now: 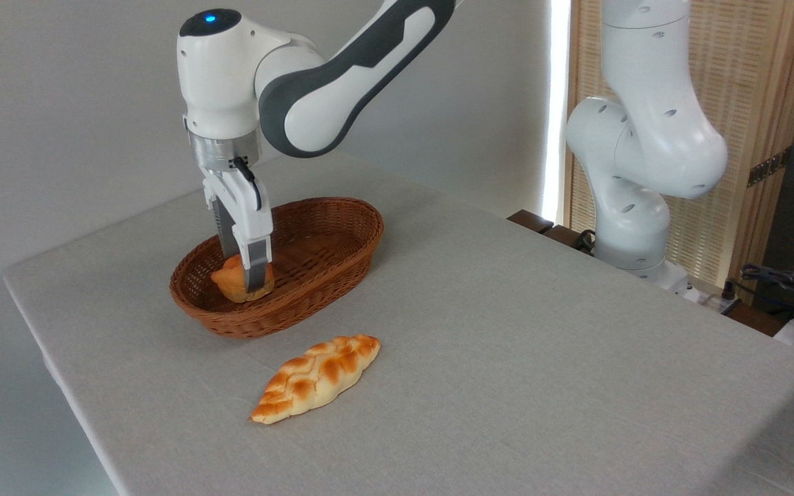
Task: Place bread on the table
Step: 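Close the gripper on the round bun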
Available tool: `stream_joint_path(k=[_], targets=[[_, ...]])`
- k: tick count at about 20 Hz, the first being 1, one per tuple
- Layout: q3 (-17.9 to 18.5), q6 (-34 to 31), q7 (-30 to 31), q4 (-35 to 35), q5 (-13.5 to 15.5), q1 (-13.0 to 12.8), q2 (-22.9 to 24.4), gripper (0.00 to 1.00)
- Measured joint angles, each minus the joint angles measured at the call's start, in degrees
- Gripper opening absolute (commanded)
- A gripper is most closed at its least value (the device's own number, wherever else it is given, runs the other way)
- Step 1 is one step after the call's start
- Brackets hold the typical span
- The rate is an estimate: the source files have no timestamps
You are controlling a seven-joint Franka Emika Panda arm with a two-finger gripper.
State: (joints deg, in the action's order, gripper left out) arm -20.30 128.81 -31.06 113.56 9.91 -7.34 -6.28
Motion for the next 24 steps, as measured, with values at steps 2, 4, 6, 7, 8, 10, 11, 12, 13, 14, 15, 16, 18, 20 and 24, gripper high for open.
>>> stream_joint_path(k=[2,4,6,7,8,10,11,12,13,14,15,16,18,20,24], targets=[[-0.24,1.07,0.0,0.09,0.0,0.0,-0.71,0.94],[-0.53,1.24,0.0,0.11,0.0,-0.02,-1.14,0.7],[-0.76,1.24,0.0,0.15,0.0,-0.02,-1.25,0.48],[-0.82,1.24,0.0,0.15,0.0,-0.02,-1.25,0.44],[-0.84,1.24,0.0,0.16,0.0,-0.02,-1.25,0.43],[-0.85,1.24,-0.01,0.16,0.0,-0.02,-1.25,0.42],[-0.85,1.24,-0.01,0.16,0.0,-0.02,-1.25,0.41],[-0.85,1.24,-0.02,0.16,0.0,-0.02,-1.25,0.41],[-0.85,1.24,-0.02,0.16,0.0,-0.02,-1.25,0.42],[-0.85,1.24,-0.03,0.16,0.0,-0.02,-1.25,0.42],[-0.85,1.24,-0.06,0.16,0.0,-0.02,-1.25,0.42],[-0.85,1.24,-0.09,0.16,0.0,-0.02,-1.25,0.42],[-0.85,1.24,-0.13,0.16,0.0,-0.02,-1.25,0.43],[-0.85,1.24,-0.18,0.16,-0.27,-0.02,-1.25,0.43],[-0.88,1.21,-0.17,0.16,-0.84,-0.02,-1.25,0.42]])
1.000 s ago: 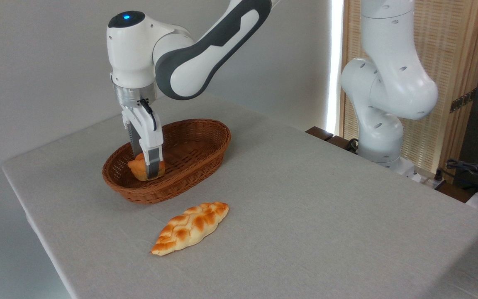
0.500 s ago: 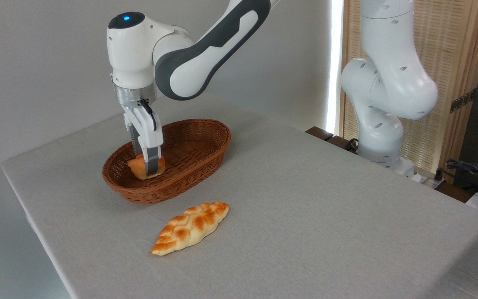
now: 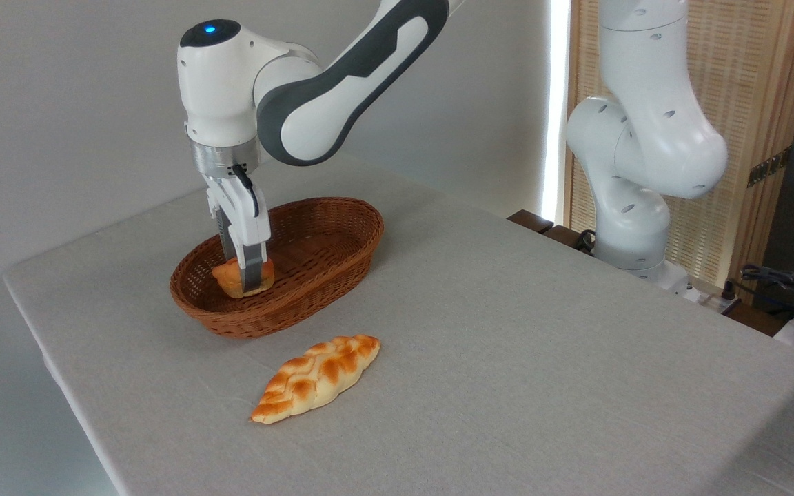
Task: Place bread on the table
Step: 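Close the gripper on the round bun, then lift the bun out of the basket, then carry the bun beside the braided loaf and lower it onto the table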
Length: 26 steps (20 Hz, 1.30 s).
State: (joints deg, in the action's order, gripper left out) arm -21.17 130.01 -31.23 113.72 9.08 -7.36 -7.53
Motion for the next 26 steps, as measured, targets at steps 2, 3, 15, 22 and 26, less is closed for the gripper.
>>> stream_joint_path(k=[2,3,15,22,26], targets=[[0.01,-0.17,0.0,0.0,-0.06,0.02,0.02,0.42],[0.04,-0.36,0.0,0.0,-0.07,0.07,0.09,0.42],[4.51,-17.15,-2.22,-7.37,-0.27,1.78,4.0,0.44],[10.13,-35.44,-18.21,-7.31,-2.41,1.94,9.37,0.52],[13.03,-36.49,-26.63,-0.13,-4.33,2.09,14.65,0.59]])
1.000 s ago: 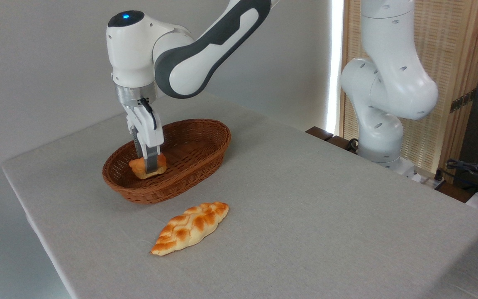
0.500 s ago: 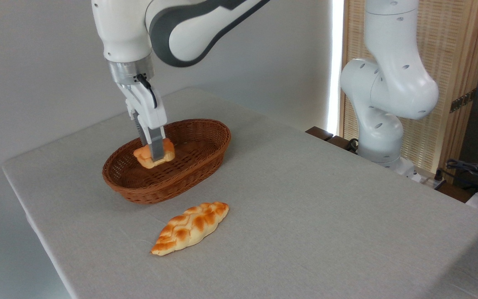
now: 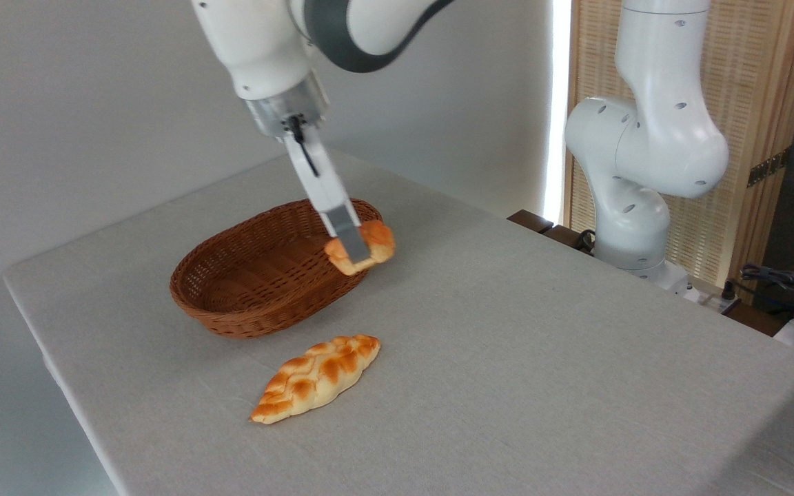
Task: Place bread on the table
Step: 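Carry the bun beside the braided loaf and lower it onto the table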
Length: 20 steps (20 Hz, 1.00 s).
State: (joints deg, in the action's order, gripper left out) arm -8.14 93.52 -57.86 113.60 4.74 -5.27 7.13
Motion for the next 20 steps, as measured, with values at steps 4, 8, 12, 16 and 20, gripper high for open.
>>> stream_joint_path(k=[4,8,12,16,20], targets=[[4.36,3.86,-7.22,8.38,-0.19,0.21,5.05,0.67],[6.11,10.66,-9.49,14.77,-0.19,0.39,6.0,0.87],[6.09,12.13,-9.49,17.24,-0.19,0.2,5.95,0.99],[6.09,12.13,-9.49,17.25,-0.19,0.19,5.98,1.0],[6.09,12.13,-9.49,17.25,-0.19,0.19,5.99,1.0]])
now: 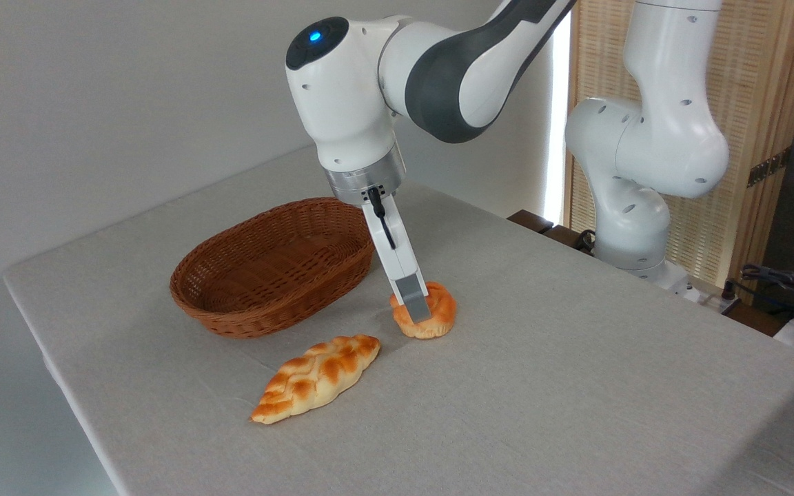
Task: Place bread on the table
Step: 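Carry the bun beside the braided loaf and lower it onto the table, then open the gripper and raise it away from the bun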
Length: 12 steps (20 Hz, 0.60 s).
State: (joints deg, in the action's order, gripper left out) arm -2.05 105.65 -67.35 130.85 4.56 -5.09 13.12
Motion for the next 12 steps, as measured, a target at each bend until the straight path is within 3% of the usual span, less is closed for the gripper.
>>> stream_joint_path(k=[8,12], targets=[[0.01,0.0,0.07,-0.64,0.0,0.03,0.29,1.0],[0.09,0.01,1.89,-4.73,0.81,1.75,0.65,1.0]])
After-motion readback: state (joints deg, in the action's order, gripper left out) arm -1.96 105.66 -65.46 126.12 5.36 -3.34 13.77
